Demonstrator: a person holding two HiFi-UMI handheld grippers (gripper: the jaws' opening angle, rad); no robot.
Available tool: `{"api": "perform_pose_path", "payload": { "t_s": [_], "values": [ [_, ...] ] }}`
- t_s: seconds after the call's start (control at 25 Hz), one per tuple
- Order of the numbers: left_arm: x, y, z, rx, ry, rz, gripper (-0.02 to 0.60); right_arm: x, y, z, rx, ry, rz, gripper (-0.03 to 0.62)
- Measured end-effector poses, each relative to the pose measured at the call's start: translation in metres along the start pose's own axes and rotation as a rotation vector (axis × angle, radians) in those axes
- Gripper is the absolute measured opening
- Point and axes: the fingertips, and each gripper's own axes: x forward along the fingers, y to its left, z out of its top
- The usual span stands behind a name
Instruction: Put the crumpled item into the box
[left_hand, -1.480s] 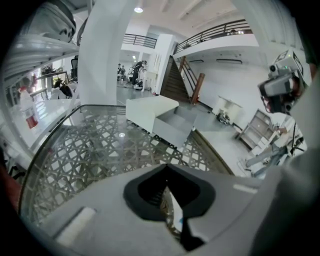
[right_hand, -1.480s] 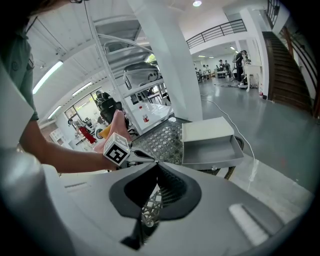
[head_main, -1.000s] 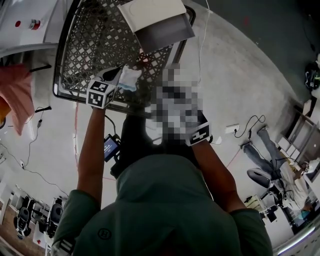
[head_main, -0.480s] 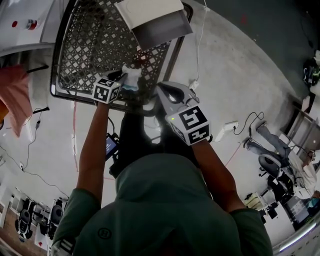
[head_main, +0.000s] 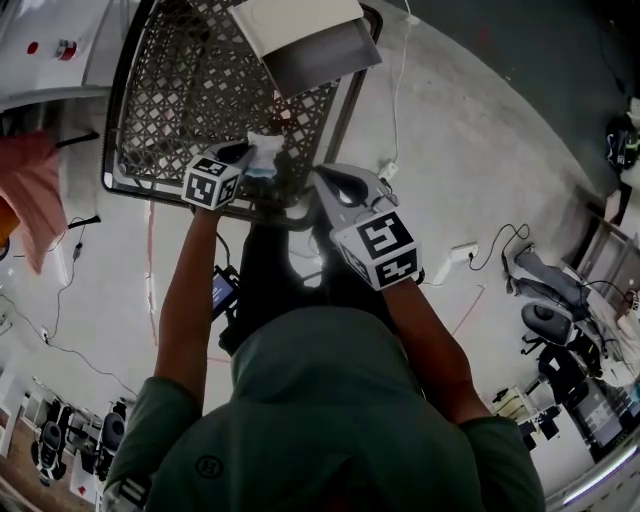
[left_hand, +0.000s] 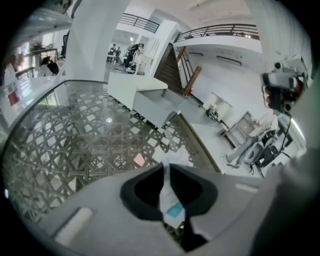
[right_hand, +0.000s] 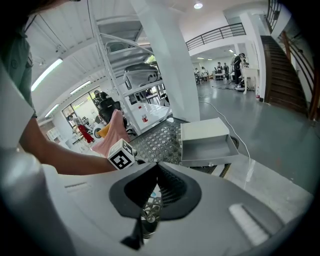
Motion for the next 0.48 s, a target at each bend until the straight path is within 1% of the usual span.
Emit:
{"api": "perform_pose_path", "payload": {
  "t_s": [0.48],
  "values": [
    [-0.025,-0.023,0.034,0.061,-0.073,0.013,0.037,-0.023,0.003,-0.004,0.000,-0.029,-0.019,0.006]
  ]
}}
